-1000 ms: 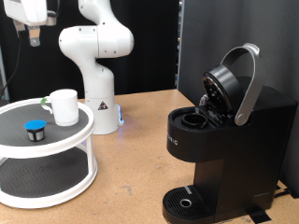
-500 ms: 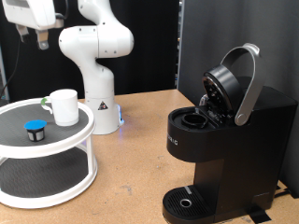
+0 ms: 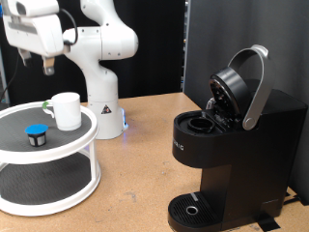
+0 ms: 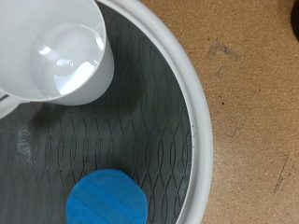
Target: Make a cup of coffee with the keurig machine
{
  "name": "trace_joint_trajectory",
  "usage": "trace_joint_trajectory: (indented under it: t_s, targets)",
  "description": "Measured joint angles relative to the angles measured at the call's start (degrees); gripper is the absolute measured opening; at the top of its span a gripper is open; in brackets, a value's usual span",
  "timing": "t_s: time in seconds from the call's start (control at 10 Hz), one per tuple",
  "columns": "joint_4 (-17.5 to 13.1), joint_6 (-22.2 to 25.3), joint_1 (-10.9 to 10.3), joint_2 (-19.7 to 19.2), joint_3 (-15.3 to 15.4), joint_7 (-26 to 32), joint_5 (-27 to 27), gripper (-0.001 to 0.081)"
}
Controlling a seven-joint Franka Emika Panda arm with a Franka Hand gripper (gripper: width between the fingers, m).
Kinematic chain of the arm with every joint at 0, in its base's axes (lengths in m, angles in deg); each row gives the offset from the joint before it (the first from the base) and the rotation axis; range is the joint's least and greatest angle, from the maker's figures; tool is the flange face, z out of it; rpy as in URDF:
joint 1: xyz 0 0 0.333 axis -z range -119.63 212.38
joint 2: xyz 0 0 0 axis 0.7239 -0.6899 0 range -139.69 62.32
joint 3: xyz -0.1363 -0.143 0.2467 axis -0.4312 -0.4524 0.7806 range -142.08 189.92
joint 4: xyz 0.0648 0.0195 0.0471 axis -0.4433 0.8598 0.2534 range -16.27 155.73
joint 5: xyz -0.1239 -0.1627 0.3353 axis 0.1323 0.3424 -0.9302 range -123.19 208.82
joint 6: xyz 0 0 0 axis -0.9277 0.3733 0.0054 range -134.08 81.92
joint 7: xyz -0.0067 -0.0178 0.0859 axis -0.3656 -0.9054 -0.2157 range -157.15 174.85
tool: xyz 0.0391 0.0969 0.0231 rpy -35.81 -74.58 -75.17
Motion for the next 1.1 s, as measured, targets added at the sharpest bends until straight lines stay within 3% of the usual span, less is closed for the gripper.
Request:
trace_joint_trajectory:
  t_s: [0.5, 1.1]
  targets:
    - [4.8, -8.6, 0.1, -3.1, -2.8, 4.9, 0.4, 0.0806]
    - [10.3, -20.4, 0.5, -7.9, -5.0, 5.2, 2.1, 0.0806]
